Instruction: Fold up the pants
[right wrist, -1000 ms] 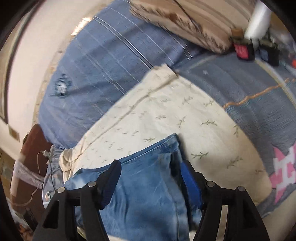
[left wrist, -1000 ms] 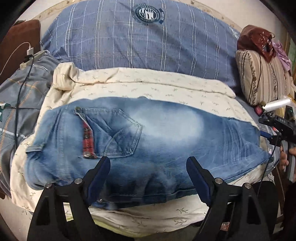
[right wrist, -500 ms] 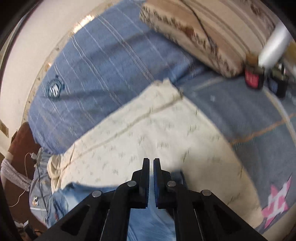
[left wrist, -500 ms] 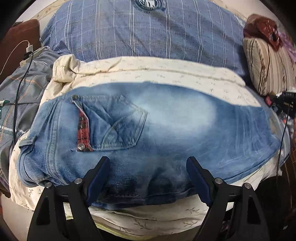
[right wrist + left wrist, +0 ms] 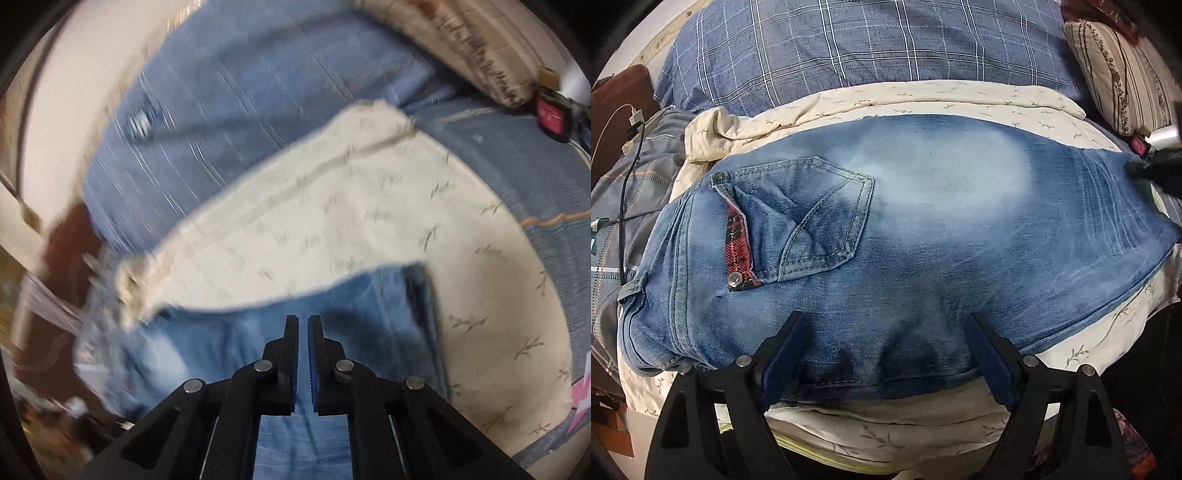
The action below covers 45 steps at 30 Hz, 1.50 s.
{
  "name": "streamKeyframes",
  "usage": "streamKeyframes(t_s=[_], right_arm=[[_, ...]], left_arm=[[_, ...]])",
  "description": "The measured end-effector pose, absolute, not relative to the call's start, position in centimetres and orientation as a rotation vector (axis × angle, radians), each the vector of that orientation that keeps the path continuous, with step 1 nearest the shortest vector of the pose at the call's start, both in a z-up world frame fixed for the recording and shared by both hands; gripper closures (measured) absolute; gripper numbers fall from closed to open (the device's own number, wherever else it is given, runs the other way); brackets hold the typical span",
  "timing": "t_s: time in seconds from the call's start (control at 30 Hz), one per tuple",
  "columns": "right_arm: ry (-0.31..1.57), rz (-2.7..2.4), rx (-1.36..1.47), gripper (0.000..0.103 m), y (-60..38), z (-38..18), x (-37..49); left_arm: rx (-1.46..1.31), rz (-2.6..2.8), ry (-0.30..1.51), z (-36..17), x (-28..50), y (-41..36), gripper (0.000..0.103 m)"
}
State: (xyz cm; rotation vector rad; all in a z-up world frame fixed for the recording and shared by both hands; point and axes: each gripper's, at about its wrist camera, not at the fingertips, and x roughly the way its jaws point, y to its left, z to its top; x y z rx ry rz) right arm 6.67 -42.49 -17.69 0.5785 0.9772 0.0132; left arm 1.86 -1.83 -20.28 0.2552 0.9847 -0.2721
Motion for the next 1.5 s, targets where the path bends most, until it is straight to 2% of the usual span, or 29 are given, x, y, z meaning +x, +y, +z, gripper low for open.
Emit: streamKeyframes(t_s=[0.07,0.17,0.4,0.57,0.73,0.87,1.17,1.27,1.3,1.33,1.37,1.43,1.47,1.5], right_arm=[[1.025,-0.022,0.586,0.097,-42.5,-19.6,7.8],[0.977,-0.052,0.654,0.098,-44.0,-20.7,8.7],[0.935,0.031,0.647,0.095,-43.4,-17.2,4.2],[1.028,0.102,0.544,0.095,-41.0,-17.1,-0.2],[1.205,0.024,0.401,0.097,-39.9,-21.2,-1.5],[1.21,0.005,0.45,0.096,-40.2,-20.5,-1.2],[0.997,0.317,0.429,0.095,-33.0,-13.7,4.7],[0.913,0.411,0.457,0.095,-29.6,-12.4,6.9],[0.892,0.442,0.453,0.094,-28.1,-12.0,8.0],[0.889,0.465,0.447,0.093,-26.6,-11.8,8.6],[0.895,0.486,0.437,0.088,-25.5,-11.9,9.4],[0.928,0.517,0.408,0.075,-23.2,-12.5,11.5],[0.952,0.529,0.398,0.053,-22.0,-12.9,12.7],[0.972,0.53,0.388,0.027,-21.5,-13.4,13.3]], left_arm=[[0.241,-0.278,0.987,-20.0,1.8,-1.7,0.016],[0.182,-0.279,0.963,-18.8,2.0,-0.7,0.016],[0.128,-0.273,0.946,-18.1,2.7,0.9,0.016],[0.218,-0.244,0.962,-19.1,2.8,0.0,0.016],[0.214,-0.254,0.971,-19.3,2.8,0.5,0.016],[0.139,-0.27,0.98,-18.2,3.1,1.6,0.016],[0.034,-0.157,0.885,-13.2,3.3,6.9,0.016],[0.066,-0.066,0.895,-13.7,3.9,8.5,0.014],[0.091,-0.036,0.937,-14.7,4.5,8.9,0.009],[0.121,-0.028,0.991,-15.7,5.1,9.1,0.008],[0.165,-0.02,1.067,-17.2,5.9,9.2,0.008],[0.141,-0.034,1.094,-18.2,6.2,9.9,0.007],[0.105,-0.049,1.088,-18.2,6.2,10.4,0.007],[0.089,-0.061,1.087,-18.1,6.3,10.6,0.006]])
